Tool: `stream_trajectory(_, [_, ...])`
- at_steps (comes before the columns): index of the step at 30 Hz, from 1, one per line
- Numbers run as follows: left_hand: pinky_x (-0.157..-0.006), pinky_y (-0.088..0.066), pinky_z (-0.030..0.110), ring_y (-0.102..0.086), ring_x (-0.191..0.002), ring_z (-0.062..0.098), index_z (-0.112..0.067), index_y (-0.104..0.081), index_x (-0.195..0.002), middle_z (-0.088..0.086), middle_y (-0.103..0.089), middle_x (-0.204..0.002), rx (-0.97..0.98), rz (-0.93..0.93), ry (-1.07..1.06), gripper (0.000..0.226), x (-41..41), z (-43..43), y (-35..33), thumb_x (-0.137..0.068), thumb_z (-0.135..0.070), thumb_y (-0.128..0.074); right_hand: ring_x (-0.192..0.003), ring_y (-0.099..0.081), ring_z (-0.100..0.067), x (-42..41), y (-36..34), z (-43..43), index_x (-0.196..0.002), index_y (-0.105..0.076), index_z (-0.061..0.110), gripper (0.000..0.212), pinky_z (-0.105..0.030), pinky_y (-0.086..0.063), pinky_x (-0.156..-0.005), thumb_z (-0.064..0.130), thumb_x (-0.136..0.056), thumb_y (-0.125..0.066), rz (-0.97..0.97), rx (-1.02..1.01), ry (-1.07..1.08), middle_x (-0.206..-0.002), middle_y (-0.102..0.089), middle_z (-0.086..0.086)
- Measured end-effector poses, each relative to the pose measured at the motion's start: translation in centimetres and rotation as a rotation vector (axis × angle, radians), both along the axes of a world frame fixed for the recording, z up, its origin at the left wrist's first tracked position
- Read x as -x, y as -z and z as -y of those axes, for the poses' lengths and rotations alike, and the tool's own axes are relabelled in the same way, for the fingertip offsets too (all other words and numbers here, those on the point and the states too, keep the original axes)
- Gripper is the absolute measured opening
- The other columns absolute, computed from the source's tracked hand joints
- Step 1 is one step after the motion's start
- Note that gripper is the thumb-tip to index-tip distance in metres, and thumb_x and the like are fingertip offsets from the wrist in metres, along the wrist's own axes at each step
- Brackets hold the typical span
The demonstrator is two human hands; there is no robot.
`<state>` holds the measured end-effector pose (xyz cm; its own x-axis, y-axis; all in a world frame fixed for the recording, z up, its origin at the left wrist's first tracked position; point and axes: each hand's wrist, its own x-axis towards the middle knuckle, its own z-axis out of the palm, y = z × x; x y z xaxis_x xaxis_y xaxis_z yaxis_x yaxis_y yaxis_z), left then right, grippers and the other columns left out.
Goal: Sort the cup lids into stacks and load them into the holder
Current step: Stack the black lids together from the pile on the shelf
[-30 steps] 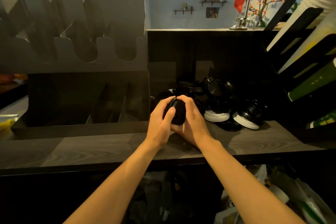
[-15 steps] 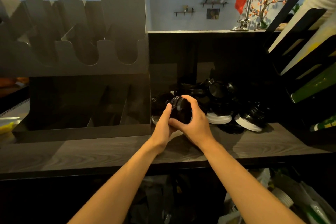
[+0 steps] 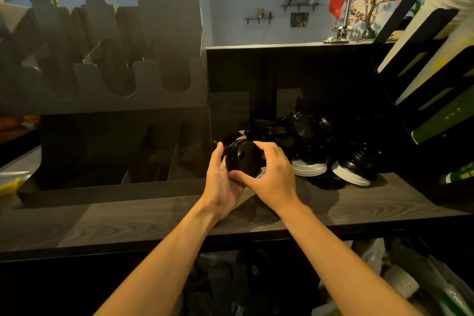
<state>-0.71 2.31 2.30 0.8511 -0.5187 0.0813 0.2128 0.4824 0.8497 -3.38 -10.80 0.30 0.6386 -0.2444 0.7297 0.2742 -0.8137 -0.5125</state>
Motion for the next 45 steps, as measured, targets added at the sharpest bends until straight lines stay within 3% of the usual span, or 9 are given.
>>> stream_trajectory(9, [-0.077, -0.061, 0.044, -0.07, -0.109, 0.037, -0.012, -0.065, -0.128, 0.021, -0.071, -0.121, -0.102, -0.008, -0.14, 0.034, -0.7, 0.6, -0.2, -0.095, -0.012, -0.062, -0.132, -0.04, -0.013, 0.0, 0.4, 1.2, -0.149, -0.044, 0.021, 0.085, -0.031, -0.035, -0.108, 0.069, -0.079, -0.061, -0.059, 0.079, -0.089, -0.144, -0.043, 0.003])
stream_trajectory(13, [-0.097, -0.056, 0.056, -0.073, -0.105, 0.032, -0.017, -0.062, -0.126, 0.018, -0.073, -0.116, -0.176, 0.043, -0.269, 0.041, -0.9, 0.2, 0.4, -0.086, -0.022, -0.07, -0.112, -0.055, -0.012, 2.3, 0.1, 3.0, -0.121, -0.061, 0.019, 0.044, -0.037, -0.051, -0.089, 0.05, -0.09, -0.053, 0.101, -0.103, 0.038, -0.12, -0.054, 0.007])
stream_trajectory(20, [-0.081, -0.062, 0.036, -0.067, -0.11, 0.032, -0.027, -0.057, -0.108, 0.011, -0.065, -0.118, -0.286, 0.126, -0.232, 0.019, -0.1, 0.0, 0.4, -0.097, -0.014, -0.064, -0.134, -0.035, -0.018, 3.1, 0.5, 3.7, -0.14, -0.049, 0.024, 0.06, -0.034, -0.037, -0.101, 0.059, -0.093, -0.057, -0.653, 0.358, 0.116, -0.143, -0.039, 0.006])
stream_trajectory(24, [-0.083, -0.062, 0.037, -0.066, -0.107, 0.026, -0.028, -0.057, -0.109, 0.008, -0.064, -0.116, -0.282, 0.181, -0.258, 0.022, 0.8, -0.3, 0.1, -0.097, -0.009, -0.062, -0.118, -0.047, -0.018, 3.5, 0.2, 3.5, -0.122, -0.06, 0.023, 0.032, -0.029, -0.032, -0.083, 0.043, -0.097, -0.056, -0.554, 0.387, 0.093, -0.125, -0.053, 0.009])
stream_trajectory(30, [-0.088, -0.06, 0.038, -0.066, -0.104, 0.024, -0.03, -0.058, -0.105, 0.003, -0.065, -0.108, -0.3, 0.224, -0.308, 0.024, 1.3, -0.6, 0.2, -0.097, -0.008, -0.062, -0.121, -0.048, -0.015, 3.6, 0.0, 3.2, -0.129, -0.059, 0.025, 0.059, -0.032, -0.031, -0.106, 0.067, -0.089, -0.05, -0.501, 0.385, 0.044, -0.131, -0.054, 0.009])
stream_trajectory(34, [-0.054, -0.048, 0.007, -0.063, -0.089, 0.01, -0.031, -0.054, -0.095, -0.004, -0.062, -0.096, -0.279, 0.238, -0.366, 0.029, 1.1, -0.6, 0.2, -0.098, -0.003, -0.06, -0.115, -0.055, -0.016, 3.1, 0.2, 3.3, -0.127, -0.062, 0.02, 0.039, -0.032, -0.045, -0.095, 0.038, -0.092, -0.067, -0.244, 0.275, 0.044, -0.125, -0.057, 0.005])
stream_trajectory(39, [-0.068, -0.055, 0.017, -0.066, -0.097, 0.016, -0.03, -0.059, -0.097, -0.004, -0.067, -0.098, -0.292, 0.237, -0.383, 0.028, 0.6, -0.2, 0.2, -0.095, -0.002, -0.065, -0.125, -0.049, -0.021, 0.2, -1.1, 2.8, -0.145, -0.045, 0.019, 0.062, -0.034, -0.052, -0.091, 0.033, -0.09, -0.071, -0.162, 0.153, 0.191, -0.143, -0.04, -0.005])
stream_trajectory(43, [-0.063, -0.061, 0.026, -0.068, -0.098, 0.02, -0.028, -0.06, -0.101, 0.002, -0.067, -0.108, -0.226, 0.143, -0.346, 0.027, 0.8, -0.2, -0.1, -0.093, -0.004, -0.07, -0.154, -0.006, -0.028, -2.4, -2.1, 3.2, -0.16, -0.02, 0.027, 0.082, -0.042, -0.013, -0.123, 0.041, -0.094, -0.066, -0.41, 0.409, 0.258, -0.167, -0.004, -0.01])
stream_trajectory(45, [-0.065, -0.062, 0.028, -0.069, -0.1, 0.022, -0.029, -0.06, -0.101, 0.002, -0.067, -0.108, -0.236, 0.137, -0.346, 0.027, 0.6, -0.2, 0.0, -0.093, -0.006, -0.071, -0.155, -0.001, -0.027, -3.1, -2.2, 3.7, -0.153, -0.04, 0.028, 0.063, -0.041, -0.005, -0.124, 0.04, -0.096, -0.063, -0.465, 0.583, 0.259, -0.169, -0.004, -0.007])
